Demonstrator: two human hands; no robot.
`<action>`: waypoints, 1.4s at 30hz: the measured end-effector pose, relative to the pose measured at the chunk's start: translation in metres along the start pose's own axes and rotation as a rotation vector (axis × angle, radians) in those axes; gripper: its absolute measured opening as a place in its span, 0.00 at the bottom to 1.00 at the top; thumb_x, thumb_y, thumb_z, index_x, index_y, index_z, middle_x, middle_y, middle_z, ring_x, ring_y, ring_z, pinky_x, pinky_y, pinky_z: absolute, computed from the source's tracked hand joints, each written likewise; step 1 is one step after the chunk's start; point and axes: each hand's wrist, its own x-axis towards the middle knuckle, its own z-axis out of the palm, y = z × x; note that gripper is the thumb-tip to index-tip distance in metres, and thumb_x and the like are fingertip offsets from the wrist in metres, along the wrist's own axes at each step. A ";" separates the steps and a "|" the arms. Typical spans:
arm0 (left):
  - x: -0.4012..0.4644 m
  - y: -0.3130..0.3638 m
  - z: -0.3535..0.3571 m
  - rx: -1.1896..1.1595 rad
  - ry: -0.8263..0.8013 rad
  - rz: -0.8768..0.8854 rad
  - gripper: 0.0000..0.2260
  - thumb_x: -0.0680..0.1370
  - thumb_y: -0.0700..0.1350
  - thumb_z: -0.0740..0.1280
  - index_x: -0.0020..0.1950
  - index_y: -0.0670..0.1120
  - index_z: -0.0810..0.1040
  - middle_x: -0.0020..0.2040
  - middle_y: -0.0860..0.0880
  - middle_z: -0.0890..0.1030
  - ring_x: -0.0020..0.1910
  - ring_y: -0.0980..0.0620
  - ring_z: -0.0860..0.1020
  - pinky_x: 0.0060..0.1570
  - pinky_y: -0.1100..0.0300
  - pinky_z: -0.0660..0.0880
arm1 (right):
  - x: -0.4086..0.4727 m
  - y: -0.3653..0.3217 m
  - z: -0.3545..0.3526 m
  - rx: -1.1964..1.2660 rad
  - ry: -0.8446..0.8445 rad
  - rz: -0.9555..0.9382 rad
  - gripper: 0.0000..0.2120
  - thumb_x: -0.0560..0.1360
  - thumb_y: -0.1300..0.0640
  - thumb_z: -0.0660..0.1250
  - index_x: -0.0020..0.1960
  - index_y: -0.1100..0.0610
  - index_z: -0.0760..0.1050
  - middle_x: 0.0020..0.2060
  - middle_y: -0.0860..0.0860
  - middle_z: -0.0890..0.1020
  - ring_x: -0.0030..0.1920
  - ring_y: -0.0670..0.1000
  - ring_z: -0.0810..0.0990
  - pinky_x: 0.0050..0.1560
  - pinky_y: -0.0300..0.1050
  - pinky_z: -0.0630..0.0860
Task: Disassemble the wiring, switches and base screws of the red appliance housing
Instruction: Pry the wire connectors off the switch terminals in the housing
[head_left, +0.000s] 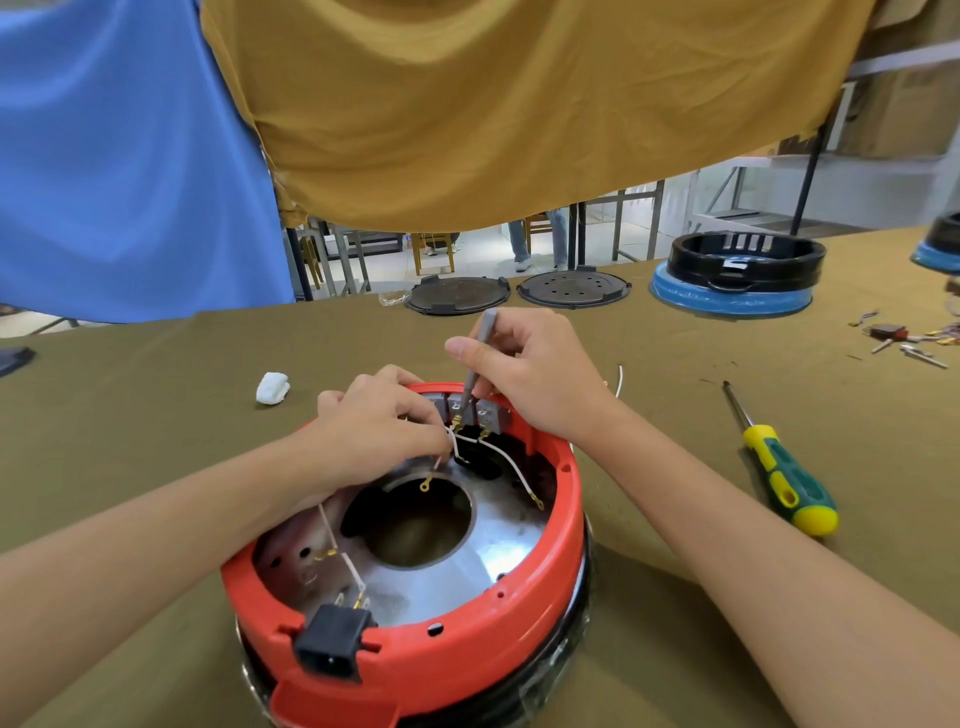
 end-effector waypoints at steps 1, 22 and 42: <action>0.000 0.000 0.000 -0.002 0.000 0.001 0.11 0.61 0.61 0.64 0.35 0.61 0.83 0.59 0.59 0.71 0.62 0.56 0.67 0.61 0.52 0.55 | -0.001 0.000 0.000 -0.003 0.000 -0.010 0.14 0.78 0.52 0.71 0.37 0.58 0.78 0.28 0.52 0.83 0.32 0.55 0.83 0.41 0.58 0.81; 0.001 -0.002 0.002 -0.037 0.001 -0.001 0.11 0.61 0.62 0.64 0.36 0.61 0.83 0.57 0.62 0.71 0.61 0.57 0.67 0.57 0.55 0.53 | -0.003 -0.002 -0.002 -0.027 -0.029 -0.115 0.13 0.77 0.54 0.72 0.37 0.61 0.79 0.30 0.54 0.83 0.33 0.59 0.82 0.38 0.60 0.78; 0.002 -0.003 0.002 -0.033 -0.003 0.000 0.11 0.60 0.62 0.64 0.35 0.62 0.83 0.57 0.62 0.70 0.60 0.58 0.66 0.58 0.54 0.53 | 0.000 0.002 -0.001 0.021 -0.014 -0.045 0.14 0.78 0.53 0.71 0.37 0.59 0.78 0.29 0.56 0.83 0.33 0.61 0.82 0.39 0.61 0.79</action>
